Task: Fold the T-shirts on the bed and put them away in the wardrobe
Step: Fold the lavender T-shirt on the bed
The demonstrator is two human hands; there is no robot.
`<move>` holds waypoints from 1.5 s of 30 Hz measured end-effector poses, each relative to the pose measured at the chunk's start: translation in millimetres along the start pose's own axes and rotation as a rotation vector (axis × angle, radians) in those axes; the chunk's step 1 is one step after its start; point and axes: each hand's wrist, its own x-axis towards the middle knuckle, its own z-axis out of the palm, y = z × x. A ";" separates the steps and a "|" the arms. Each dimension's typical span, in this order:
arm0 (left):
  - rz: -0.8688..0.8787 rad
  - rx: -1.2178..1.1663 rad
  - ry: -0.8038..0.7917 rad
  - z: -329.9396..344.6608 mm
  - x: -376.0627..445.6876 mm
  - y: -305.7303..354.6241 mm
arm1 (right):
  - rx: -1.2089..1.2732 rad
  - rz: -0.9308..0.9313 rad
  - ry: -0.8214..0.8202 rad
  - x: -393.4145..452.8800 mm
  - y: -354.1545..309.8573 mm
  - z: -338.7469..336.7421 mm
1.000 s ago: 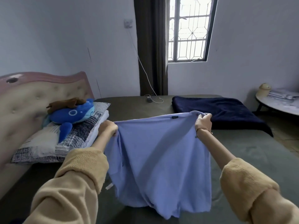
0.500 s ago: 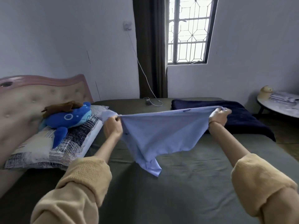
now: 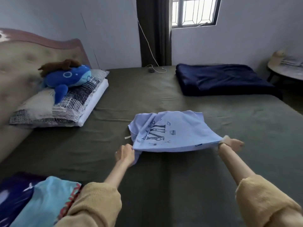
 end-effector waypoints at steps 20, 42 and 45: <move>0.397 0.615 -0.068 157.0 -109.2 -7.3 | 0.307 0.082 0.123 70.7 180.3 -116.5; 0.273 0.720 -0.601 167.3 -186.3 49.2 | -0.504 -0.199 0.161 134.6 248.3 -196.7; 0.322 0.598 -0.532 170.7 -176.5 61.5 | -0.755 -0.333 0.198 135.0 248.8 -192.5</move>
